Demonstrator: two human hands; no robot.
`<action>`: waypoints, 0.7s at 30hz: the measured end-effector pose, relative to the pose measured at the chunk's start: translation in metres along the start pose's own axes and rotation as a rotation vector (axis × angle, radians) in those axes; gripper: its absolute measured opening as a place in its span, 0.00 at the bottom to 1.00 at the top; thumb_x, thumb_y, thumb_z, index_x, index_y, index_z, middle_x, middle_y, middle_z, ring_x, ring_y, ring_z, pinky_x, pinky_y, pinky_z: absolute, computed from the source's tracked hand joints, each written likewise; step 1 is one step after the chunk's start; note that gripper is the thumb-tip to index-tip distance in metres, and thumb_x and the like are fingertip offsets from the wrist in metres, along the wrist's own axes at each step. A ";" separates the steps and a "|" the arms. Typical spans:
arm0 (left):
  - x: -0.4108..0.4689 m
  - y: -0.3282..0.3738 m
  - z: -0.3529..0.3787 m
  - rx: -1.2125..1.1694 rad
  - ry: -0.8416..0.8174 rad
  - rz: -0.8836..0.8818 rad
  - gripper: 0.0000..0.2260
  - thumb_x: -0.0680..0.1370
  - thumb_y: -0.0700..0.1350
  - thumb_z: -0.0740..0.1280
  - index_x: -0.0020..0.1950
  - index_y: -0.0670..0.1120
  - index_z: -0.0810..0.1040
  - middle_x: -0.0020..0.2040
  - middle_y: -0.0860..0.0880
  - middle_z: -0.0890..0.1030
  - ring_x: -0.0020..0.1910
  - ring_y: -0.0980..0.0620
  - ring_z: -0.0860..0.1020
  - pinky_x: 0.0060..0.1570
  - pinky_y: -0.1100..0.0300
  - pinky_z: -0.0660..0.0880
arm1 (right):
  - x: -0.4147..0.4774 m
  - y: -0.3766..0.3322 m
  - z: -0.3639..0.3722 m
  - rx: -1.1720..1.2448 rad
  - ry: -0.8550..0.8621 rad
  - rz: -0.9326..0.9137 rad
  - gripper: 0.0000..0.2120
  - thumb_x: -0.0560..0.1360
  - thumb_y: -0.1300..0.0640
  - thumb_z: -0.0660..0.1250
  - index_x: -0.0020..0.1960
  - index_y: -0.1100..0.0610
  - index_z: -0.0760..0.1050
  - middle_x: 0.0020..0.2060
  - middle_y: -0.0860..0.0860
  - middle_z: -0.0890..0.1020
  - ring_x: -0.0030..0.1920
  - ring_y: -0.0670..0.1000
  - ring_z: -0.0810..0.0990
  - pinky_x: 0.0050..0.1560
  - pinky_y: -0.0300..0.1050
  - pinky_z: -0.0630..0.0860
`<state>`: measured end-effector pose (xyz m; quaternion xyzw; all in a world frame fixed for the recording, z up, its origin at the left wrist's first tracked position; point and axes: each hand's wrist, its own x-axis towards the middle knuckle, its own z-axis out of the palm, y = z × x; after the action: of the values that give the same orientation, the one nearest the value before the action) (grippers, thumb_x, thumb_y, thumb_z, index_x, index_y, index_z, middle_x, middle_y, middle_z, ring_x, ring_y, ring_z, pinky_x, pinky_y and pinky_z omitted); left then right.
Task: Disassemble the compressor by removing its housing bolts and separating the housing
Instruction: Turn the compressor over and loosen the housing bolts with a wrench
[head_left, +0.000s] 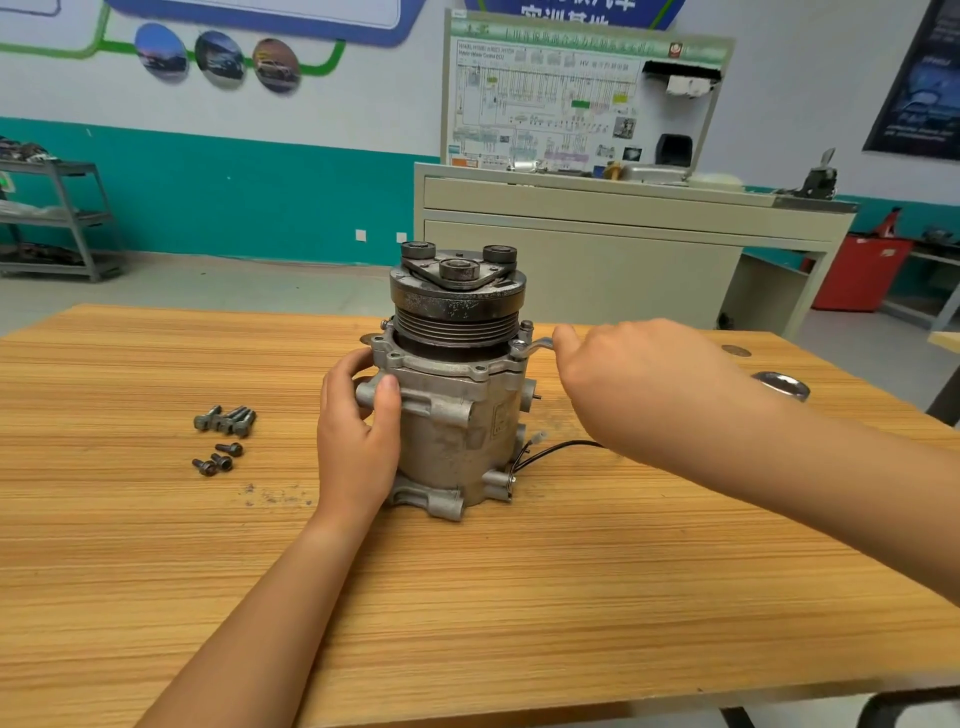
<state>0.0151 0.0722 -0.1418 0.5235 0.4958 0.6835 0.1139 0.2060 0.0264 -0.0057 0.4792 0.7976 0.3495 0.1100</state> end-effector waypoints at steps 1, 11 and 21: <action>0.000 0.000 0.000 -0.007 -0.002 -0.003 0.16 0.76 0.53 0.58 0.62 0.53 0.68 0.61 0.51 0.74 0.60 0.57 0.71 0.52 0.75 0.68 | 0.001 0.002 0.004 0.020 0.006 0.017 0.13 0.76 0.64 0.55 0.61 0.60 0.65 0.28 0.50 0.63 0.24 0.49 0.61 0.21 0.40 0.56; 0.001 0.000 0.000 -0.006 -0.010 -0.015 0.19 0.75 0.54 0.57 0.65 0.50 0.68 0.63 0.50 0.73 0.62 0.54 0.71 0.54 0.68 0.69 | 0.023 0.044 0.028 -0.061 0.119 -0.220 0.30 0.76 0.66 0.53 0.74 0.54 0.46 0.35 0.49 0.70 0.26 0.47 0.65 0.21 0.40 0.59; 0.002 -0.002 -0.001 -0.011 -0.024 -0.001 0.17 0.76 0.53 0.57 0.64 0.52 0.67 0.62 0.51 0.73 0.61 0.58 0.71 0.49 0.78 0.66 | 0.068 0.051 0.090 0.282 0.715 -0.319 0.18 0.63 0.79 0.70 0.52 0.69 0.78 0.40 0.63 0.83 0.35 0.60 0.83 0.26 0.49 0.79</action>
<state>0.0128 0.0744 -0.1426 0.5307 0.4911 0.6797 0.1231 0.2519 0.1398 -0.0265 0.2085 0.8898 0.3597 -0.1879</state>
